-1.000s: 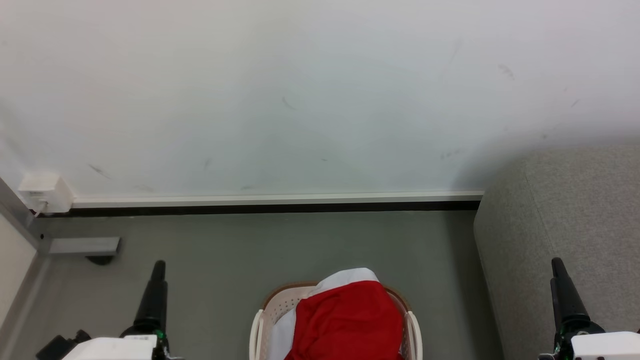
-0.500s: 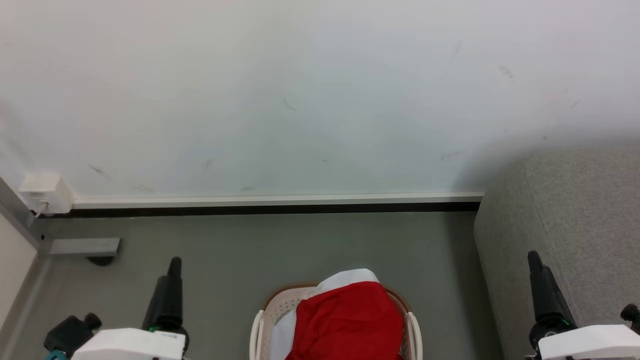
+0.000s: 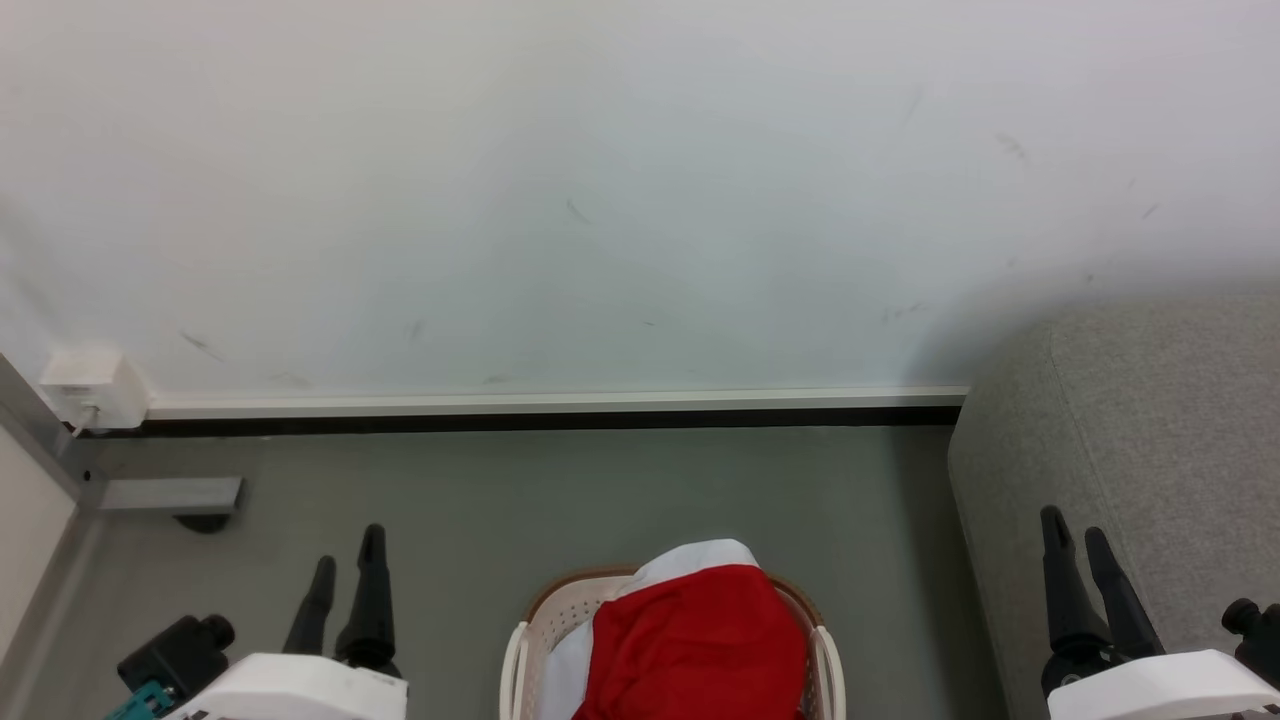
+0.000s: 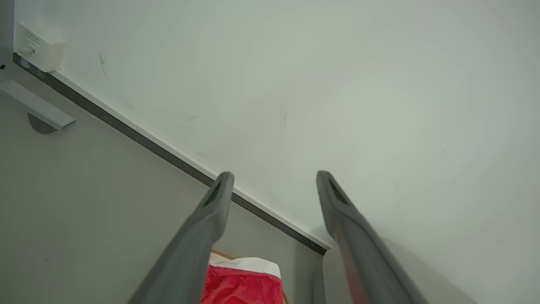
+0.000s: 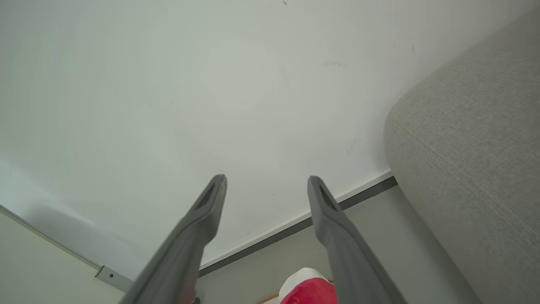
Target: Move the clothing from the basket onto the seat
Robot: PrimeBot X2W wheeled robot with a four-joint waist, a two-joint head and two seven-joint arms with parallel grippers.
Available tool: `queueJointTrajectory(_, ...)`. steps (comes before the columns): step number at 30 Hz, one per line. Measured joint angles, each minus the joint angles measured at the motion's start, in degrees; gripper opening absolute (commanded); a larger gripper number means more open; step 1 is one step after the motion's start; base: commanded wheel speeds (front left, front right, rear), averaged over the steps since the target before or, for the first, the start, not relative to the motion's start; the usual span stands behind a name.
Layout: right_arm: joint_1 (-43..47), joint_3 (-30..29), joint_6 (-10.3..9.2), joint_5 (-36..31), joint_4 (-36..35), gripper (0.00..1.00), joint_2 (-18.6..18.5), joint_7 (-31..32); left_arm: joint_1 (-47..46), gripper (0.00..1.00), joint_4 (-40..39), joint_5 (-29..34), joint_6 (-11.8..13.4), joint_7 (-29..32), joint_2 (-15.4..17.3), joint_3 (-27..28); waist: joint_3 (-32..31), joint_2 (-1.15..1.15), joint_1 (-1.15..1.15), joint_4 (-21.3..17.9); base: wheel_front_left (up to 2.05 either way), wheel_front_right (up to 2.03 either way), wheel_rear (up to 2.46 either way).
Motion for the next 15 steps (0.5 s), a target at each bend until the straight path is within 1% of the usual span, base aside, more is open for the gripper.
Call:
queueJointTrajectory(9, -0.4, 1.4, 0.00, -6.0, -0.5, 1.00, 0.3, -1.5, 0.0, 1.00, 0.1, 6.5, 2.1, -1.3, 0.6, -1.0, 0.0, 0.00, 0.00, 0.1, 0.00, 0.00, 0.00)
queueJointTrajectory(15, -0.4, 1.9, 0.00, -9.4, -0.5, 1.00, 0.3, -2.5, -0.1, 1.00, 0.0, 10.2, 3.0, -2.6, 0.8, -1.9, 0.0, 0.00, 0.00, 0.2, 0.00, 0.00, 0.00)
